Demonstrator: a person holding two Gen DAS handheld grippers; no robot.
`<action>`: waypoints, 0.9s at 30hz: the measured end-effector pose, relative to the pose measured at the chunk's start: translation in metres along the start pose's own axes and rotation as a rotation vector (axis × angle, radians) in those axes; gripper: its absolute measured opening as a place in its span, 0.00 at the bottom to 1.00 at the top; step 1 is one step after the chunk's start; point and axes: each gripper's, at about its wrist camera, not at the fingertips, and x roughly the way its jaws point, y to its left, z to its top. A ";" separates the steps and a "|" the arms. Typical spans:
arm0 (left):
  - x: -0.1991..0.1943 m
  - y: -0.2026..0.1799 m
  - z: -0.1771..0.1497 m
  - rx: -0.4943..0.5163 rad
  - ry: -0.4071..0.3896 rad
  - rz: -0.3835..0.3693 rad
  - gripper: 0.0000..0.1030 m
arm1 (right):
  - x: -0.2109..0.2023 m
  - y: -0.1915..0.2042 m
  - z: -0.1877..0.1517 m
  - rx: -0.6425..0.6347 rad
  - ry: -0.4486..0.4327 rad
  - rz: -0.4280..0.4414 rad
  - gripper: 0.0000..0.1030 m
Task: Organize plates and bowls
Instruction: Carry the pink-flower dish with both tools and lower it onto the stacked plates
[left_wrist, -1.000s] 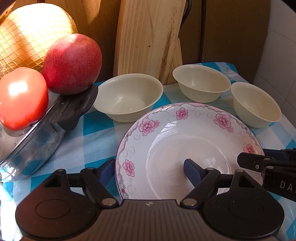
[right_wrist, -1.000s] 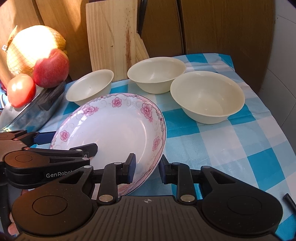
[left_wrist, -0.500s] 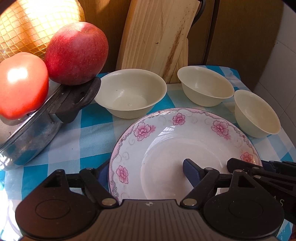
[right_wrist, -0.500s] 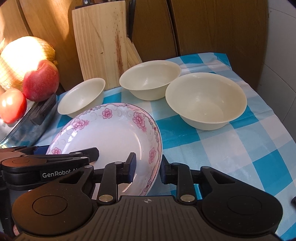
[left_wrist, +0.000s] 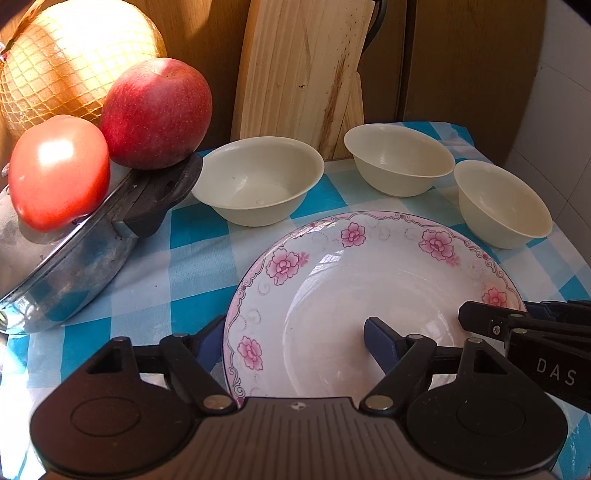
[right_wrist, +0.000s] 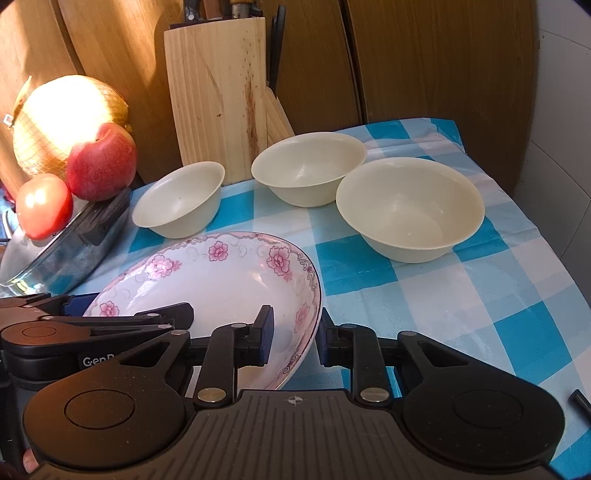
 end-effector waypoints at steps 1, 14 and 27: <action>0.001 -0.002 0.000 0.020 -0.008 0.006 0.71 | 0.001 -0.002 -0.001 0.013 0.007 0.004 0.29; 0.011 0.005 0.010 -0.062 0.011 -0.044 0.75 | 0.015 -0.004 0.001 0.023 0.017 0.013 0.36; -0.025 0.011 0.011 -0.075 -0.054 -0.021 0.75 | -0.007 -0.002 0.010 0.042 -0.036 0.046 0.30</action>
